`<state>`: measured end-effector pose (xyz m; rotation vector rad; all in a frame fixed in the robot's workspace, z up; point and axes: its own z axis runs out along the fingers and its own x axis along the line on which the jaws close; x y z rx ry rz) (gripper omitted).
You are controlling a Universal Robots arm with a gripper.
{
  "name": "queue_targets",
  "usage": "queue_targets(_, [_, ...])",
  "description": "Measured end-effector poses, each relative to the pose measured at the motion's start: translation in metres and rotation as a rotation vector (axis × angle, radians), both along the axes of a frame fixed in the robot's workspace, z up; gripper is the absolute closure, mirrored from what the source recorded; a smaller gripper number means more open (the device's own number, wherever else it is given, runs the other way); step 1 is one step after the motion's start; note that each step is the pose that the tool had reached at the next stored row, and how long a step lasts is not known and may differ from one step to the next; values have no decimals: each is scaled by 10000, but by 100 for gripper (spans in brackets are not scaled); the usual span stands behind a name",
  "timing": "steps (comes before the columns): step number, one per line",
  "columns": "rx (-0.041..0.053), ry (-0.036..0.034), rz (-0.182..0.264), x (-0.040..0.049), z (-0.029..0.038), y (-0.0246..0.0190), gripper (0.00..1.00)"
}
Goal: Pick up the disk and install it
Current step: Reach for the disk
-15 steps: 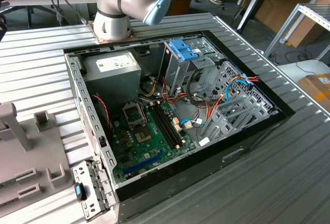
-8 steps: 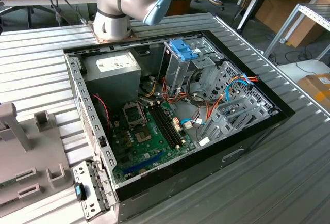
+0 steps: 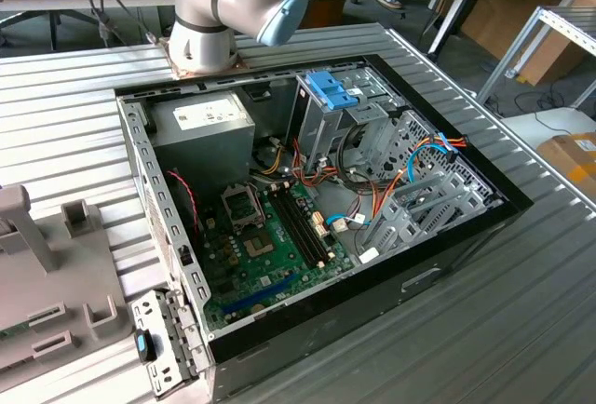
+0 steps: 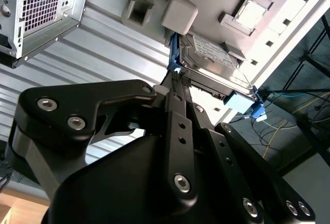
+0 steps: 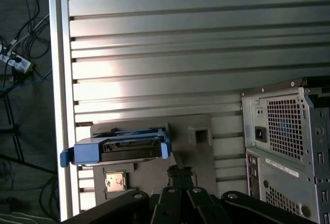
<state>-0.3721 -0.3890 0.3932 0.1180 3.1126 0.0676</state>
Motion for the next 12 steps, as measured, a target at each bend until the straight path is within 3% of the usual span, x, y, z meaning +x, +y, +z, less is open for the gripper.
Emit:
queue_targets(4, [0, 0, -1, -10, 0, 1, 89])
queue_targets(7, [0, 0, -1, -66, 0, 1, 89])
queue_targets(8, [0, 0, -3, -114, 0, 2, 89])
queue_targets(10, [0, 0, -2, -294, 0, 1, 89])
queue_targets(12, [0, 1, -1, -375, 0, 1, 89])
